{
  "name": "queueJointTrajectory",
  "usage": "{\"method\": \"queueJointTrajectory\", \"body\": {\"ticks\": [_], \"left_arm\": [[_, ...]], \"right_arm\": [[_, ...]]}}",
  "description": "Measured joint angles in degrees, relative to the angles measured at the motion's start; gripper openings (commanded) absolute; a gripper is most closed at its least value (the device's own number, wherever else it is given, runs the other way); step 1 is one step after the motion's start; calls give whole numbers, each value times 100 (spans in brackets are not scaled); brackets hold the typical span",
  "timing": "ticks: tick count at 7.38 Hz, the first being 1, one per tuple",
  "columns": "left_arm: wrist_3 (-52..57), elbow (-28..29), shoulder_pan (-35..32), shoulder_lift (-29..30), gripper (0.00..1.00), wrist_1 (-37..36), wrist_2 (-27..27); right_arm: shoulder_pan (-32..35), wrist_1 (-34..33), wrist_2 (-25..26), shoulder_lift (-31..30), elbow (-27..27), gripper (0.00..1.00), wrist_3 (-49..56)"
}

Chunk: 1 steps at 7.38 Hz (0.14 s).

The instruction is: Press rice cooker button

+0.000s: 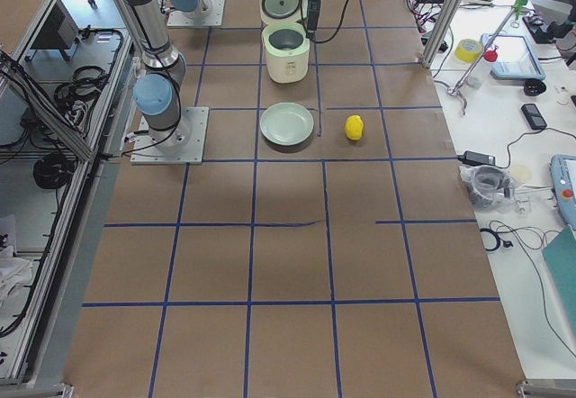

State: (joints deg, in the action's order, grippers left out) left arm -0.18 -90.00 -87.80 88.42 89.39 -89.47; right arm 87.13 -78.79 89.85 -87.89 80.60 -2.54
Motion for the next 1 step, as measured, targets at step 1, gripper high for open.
{"method": "queueJointTrajectory", "body": {"ticks": [1], "left_arm": [[1, 0, 0, 0, 100, 0, 0]], "right_arm": [[0, 5, 6, 0, 0, 100, -1]]}}
